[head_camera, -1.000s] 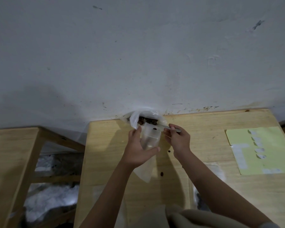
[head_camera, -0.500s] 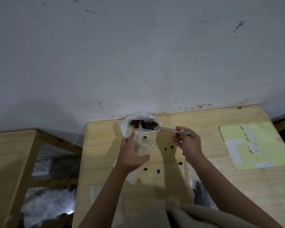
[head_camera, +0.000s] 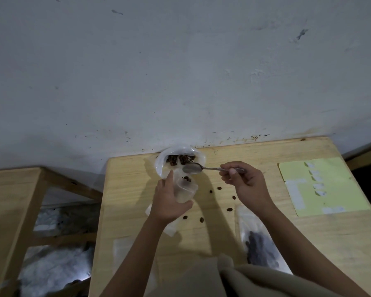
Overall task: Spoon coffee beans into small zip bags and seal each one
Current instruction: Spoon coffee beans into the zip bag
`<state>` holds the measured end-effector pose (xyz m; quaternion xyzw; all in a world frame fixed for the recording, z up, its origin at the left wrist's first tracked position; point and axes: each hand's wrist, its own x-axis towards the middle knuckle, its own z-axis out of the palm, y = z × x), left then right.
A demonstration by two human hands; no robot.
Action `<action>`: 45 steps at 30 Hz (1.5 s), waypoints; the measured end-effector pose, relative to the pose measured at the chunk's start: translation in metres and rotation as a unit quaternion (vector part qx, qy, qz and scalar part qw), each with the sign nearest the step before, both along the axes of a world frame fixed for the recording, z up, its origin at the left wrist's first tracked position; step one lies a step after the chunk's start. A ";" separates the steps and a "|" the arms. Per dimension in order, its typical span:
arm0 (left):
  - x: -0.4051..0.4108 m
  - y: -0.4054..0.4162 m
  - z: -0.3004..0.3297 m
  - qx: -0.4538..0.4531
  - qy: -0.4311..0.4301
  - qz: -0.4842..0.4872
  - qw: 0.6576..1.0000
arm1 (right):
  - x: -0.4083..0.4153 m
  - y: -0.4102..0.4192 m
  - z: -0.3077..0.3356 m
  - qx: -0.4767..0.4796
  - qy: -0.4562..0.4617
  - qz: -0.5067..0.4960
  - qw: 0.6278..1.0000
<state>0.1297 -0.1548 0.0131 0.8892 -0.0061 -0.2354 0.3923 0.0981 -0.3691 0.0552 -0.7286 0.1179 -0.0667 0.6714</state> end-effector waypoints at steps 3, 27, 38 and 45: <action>-0.001 0.001 0.000 0.002 -0.005 0.002 1.000 | 0.008 0.004 -0.003 -0.014 0.005 -0.027 1.000; 0.014 0.000 0.014 -0.087 -0.023 0.037 0.995 | 0.093 0.062 -0.050 0.036 0.192 -0.063 0.979; 0.007 0.011 0.006 -0.070 0.001 0.013 0.997 | 0.090 0.061 -0.050 0.128 0.272 -0.046 0.953; 0.002 0.017 0.004 -0.060 0.004 0.027 0.998 | 0.071 0.035 -0.040 0.135 0.247 -0.051 0.958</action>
